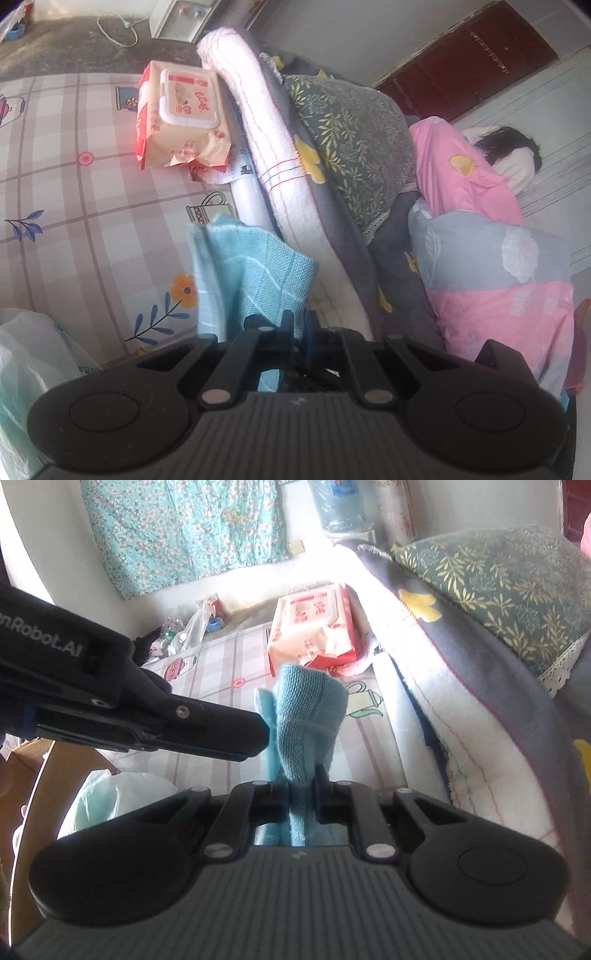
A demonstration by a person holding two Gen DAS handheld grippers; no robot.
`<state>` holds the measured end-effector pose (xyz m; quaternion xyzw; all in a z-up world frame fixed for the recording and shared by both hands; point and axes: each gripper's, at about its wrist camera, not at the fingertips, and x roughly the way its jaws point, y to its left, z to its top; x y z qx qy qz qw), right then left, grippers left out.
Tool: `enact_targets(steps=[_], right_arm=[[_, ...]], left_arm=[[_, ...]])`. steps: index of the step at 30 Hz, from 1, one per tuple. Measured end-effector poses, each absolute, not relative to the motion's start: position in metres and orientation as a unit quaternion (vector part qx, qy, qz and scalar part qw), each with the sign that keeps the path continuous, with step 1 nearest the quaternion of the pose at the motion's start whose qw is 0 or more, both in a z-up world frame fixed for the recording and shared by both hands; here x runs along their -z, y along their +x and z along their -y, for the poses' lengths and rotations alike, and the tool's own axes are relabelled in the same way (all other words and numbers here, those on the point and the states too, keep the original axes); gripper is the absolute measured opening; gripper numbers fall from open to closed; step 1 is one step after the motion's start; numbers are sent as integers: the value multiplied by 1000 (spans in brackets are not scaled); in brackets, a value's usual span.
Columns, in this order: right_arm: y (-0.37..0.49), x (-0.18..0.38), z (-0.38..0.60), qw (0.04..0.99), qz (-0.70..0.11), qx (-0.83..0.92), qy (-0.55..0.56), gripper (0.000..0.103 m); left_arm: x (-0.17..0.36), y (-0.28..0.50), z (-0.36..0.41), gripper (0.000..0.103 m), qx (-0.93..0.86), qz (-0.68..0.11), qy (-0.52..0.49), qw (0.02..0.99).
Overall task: Organize soft objects
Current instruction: 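Lift the towel with the right tool while the left tool opens and lets go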
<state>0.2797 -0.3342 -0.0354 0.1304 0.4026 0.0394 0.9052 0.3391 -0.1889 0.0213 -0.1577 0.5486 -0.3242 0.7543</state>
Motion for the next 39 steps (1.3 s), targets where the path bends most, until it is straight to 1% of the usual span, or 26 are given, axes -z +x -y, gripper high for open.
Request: enact_targets(steps=[7, 12, 15, 21, 25, 33, 39], right_arm=[[251, -2, 325, 925, -361, -35, 116, 7], [234, -27, 318, 937, -333, -38, 101, 7], [221, -52, 310, 946, -308, -43, 89, 7], [197, -94, 290, 958, -269, -66, 79, 7], [181, -117, 272, 960, -252, -92, 76, 7], [156, -150, 221, 942, -257, -186, 107, 7], [149, -159, 161, 911, -285, -270, 129, 7]], left_arm=[[-61, 305, 167, 8, 328, -509, -161, 779], [-85, 277, 136, 18, 322, -485, -174, 794], [-99, 261, 114, 23, 318, -468, -186, 803], [-124, 222, 70, 29, 303, -431, -191, 828], [-132, 198, 38, 31, 287, -413, -201, 841], [-151, 133, -46, 34, 194, -350, -210, 892], [-147, 83, -118, 34, 109, -308, -249, 912]])
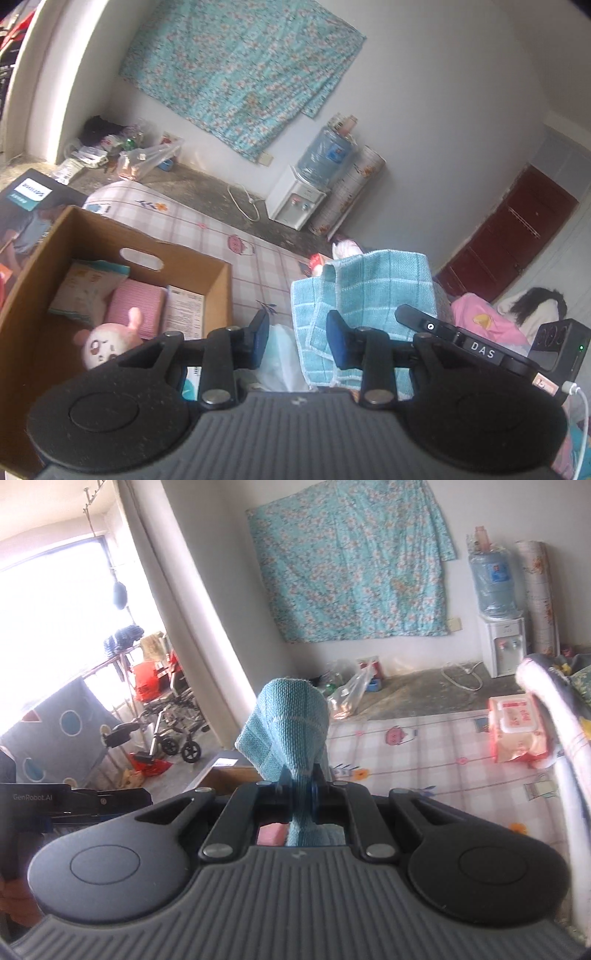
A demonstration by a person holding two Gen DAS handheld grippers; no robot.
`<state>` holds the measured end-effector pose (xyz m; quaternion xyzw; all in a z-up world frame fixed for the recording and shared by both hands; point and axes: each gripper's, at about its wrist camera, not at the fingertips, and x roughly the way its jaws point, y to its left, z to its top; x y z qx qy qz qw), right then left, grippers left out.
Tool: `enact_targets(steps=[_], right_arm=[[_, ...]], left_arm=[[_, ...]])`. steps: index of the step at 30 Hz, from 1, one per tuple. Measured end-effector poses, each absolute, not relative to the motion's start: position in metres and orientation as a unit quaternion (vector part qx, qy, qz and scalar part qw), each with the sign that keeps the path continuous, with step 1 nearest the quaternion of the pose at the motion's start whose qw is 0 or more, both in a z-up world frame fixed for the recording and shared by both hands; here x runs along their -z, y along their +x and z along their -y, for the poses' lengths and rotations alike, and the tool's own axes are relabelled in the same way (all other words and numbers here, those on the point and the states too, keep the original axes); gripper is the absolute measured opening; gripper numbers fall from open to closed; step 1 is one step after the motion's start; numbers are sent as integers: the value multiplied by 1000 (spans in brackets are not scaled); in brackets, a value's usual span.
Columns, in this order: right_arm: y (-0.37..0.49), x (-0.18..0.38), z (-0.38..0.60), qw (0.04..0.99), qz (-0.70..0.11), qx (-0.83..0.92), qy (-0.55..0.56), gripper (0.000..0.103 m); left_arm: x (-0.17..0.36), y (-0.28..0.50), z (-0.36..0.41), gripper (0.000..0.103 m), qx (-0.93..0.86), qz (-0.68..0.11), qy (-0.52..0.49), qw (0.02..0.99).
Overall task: Organize soft objects
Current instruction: 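Lift the towel with the right tool while the left tool opens and lets go, then carry the towel into the cardboard box with the right tool and open it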
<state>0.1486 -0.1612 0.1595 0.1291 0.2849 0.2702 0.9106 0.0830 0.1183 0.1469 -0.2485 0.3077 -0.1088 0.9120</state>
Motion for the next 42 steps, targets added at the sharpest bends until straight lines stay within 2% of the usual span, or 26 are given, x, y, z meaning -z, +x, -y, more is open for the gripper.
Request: enact_targets(steps=[10, 14, 18, 22, 26, 28, 29, 30, 33, 36, 42], right_arm=[[164, -132, 3, 805, -400, -396, 187, 7], [187, -98, -61, 749, -464, -404, 247, 7], [223, -33, -103, 709, -532, -337, 317, 9], [239, 30, -141, 705, -590, -259, 296, 9], [230, 37, -169, 734, -577, -263, 242, 11], [225, 35, -189, 750, -564, -282, 198, 17], [222, 34, -197, 752, -563, -290, 184, 21], [221, 35, -204, 749, -567, -298, 170, 30], [219, 43, -223, 724, -590, -321, 156, 40], [223, 45, -229, 705, -598, -334, 187, 47], [227, 46, -218, 680, -597, -334, 263, 50]], left_arm=[[-129, -1, -222, 35, -46, -251, -288, 923], [-124, -23, -250, 35, -101, -230, -289, 924], [-119, -30, -268, 35, -146, -225, -277, 923], [-108, -33, -281, 35, -147, -237, -288, 916], [-96, -30, -288, 35, -146, -247, -290, 913], [-93, -28, -289, 35, -147, -248, -289, 913], [-90, -27, -290, 35, -146, -249, -287, 913], [-89, -26, -289, 35, -145, -250, -287, 914], [-86, -25, -287, 36, -140, -250, -287, 914], [-85, -27, -287, 37, -141, -252, -285, 914], [-85, -32, -285, 39, -143, -249, -281, 916]])
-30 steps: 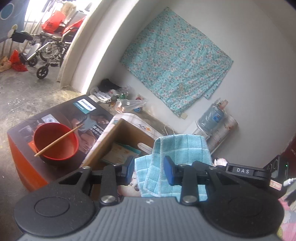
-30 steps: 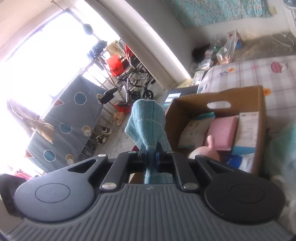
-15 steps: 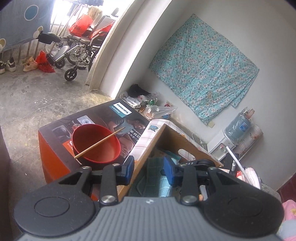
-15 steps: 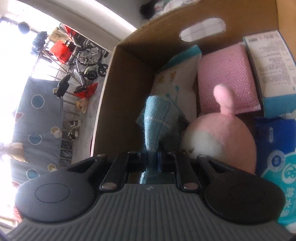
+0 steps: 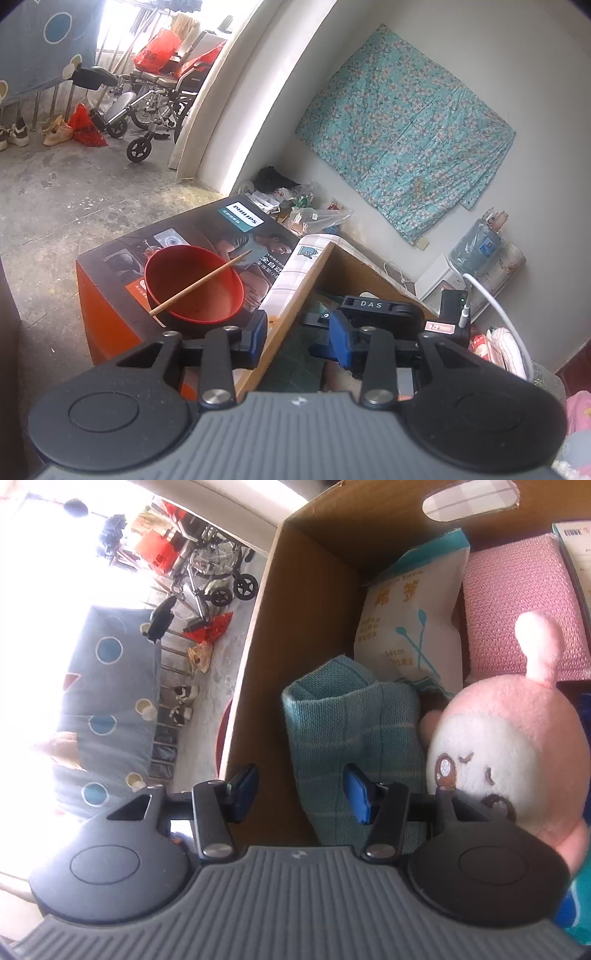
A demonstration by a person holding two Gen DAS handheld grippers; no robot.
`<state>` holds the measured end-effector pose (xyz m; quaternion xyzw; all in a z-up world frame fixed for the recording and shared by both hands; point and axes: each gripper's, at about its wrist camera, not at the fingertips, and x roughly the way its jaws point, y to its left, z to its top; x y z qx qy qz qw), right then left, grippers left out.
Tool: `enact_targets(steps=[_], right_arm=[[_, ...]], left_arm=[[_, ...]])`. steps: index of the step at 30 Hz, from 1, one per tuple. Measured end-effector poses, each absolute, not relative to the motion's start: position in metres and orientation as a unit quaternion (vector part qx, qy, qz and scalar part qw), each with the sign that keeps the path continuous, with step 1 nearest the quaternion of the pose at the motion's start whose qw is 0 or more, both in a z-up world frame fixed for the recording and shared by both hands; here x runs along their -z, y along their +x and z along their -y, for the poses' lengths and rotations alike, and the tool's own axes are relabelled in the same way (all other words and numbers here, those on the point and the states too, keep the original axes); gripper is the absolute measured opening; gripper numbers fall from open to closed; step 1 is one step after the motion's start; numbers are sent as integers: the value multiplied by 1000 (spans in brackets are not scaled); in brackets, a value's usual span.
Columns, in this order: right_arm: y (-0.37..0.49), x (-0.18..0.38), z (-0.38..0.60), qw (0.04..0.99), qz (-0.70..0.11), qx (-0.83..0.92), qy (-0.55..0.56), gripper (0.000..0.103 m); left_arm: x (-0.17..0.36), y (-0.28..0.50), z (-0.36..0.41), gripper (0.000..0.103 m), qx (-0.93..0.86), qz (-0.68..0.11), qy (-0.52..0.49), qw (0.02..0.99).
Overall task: Organize soft objects
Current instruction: 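Carry the towel into the cardboard box with the right tool and open it, then move the right tool back to the white yogurt cup on the bed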
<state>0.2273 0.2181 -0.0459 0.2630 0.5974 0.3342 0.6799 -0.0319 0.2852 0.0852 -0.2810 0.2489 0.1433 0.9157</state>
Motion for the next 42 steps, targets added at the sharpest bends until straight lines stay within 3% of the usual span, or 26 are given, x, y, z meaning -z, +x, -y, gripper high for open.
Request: enact_targets(steps=[4, 16, 22, 26, 30, 37, 42], right_arm=[[231, 62, -211, 660, -606, -312, 315, 49], [222, 22, -188, 710, -571, -341, 230, 49], [201, -24, -130, 739, -523, -366, 216, 53], [173, -51, -64, 761, -482, -379, 211, 62], [142, -73, 7, 802, -434, -358, 203, 72], [71, -77, 139, 886, -343, -243, 196, 79], [27, -52, 204, 905, -339, -163, 198, 79]], left_arm=[[-86, -33, -284, 40, -142, -249, -278, 917], [-91, -32, -273, 45, -133, -254, -263, 921], [-95, -28, -251, 64, -108, -262, -241, 928], [-96, -23, -229, 80, -88, -281, -216, 931], [-96, -17, -195, 89, -59, -291, -186, 937], [-92, -6, -113, 95, 17, -296, -116, 948], [-75, -4, -40, 98, 101, -293, -74, 948]])
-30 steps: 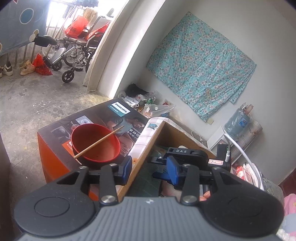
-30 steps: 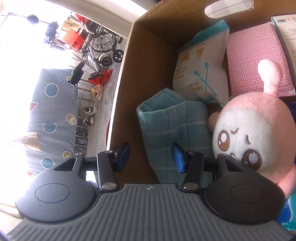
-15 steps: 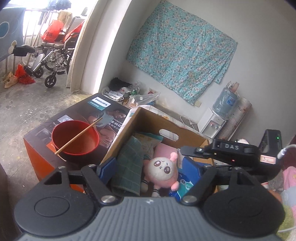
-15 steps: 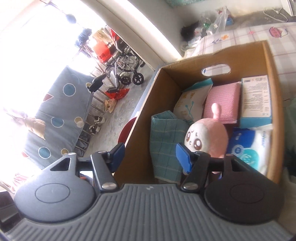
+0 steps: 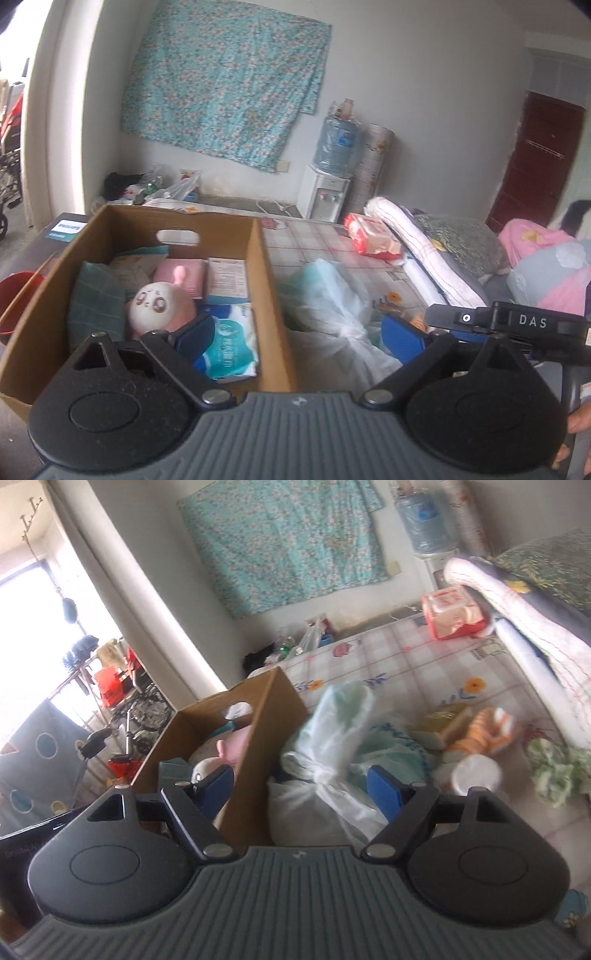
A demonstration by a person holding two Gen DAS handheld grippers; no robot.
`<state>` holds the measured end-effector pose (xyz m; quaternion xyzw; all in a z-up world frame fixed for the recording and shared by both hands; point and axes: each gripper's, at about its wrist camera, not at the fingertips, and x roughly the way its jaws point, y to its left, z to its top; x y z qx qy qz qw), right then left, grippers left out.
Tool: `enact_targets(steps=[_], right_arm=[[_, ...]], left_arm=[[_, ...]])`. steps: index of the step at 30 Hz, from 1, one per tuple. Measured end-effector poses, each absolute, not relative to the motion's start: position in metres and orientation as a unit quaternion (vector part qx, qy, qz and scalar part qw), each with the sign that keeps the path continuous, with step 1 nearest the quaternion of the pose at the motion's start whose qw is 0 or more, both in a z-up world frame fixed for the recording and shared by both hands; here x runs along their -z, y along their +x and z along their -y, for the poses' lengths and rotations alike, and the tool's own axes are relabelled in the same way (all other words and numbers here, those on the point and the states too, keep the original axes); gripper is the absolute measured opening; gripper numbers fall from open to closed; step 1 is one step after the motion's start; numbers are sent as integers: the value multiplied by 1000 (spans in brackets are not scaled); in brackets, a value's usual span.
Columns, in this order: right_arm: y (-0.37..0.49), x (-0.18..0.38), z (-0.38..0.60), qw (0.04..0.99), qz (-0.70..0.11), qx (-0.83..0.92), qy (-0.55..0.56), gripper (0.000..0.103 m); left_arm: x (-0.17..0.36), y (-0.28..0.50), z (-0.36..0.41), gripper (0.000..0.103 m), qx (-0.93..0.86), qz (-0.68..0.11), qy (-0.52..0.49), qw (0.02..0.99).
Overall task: Organize soft objects
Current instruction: 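Move the right tool back to the white yogurt cup on the bed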
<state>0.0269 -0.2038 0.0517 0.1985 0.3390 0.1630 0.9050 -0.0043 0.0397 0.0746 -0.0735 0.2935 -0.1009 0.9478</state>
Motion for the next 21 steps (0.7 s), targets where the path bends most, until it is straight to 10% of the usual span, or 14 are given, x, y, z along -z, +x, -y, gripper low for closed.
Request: enact_targets(steps=[21], right_arm=[[47, 34, 292, 924, -347, -98, 128, 76]], left_arm=[[35, 13, 96, 96, 205, -297, 43, 932]])
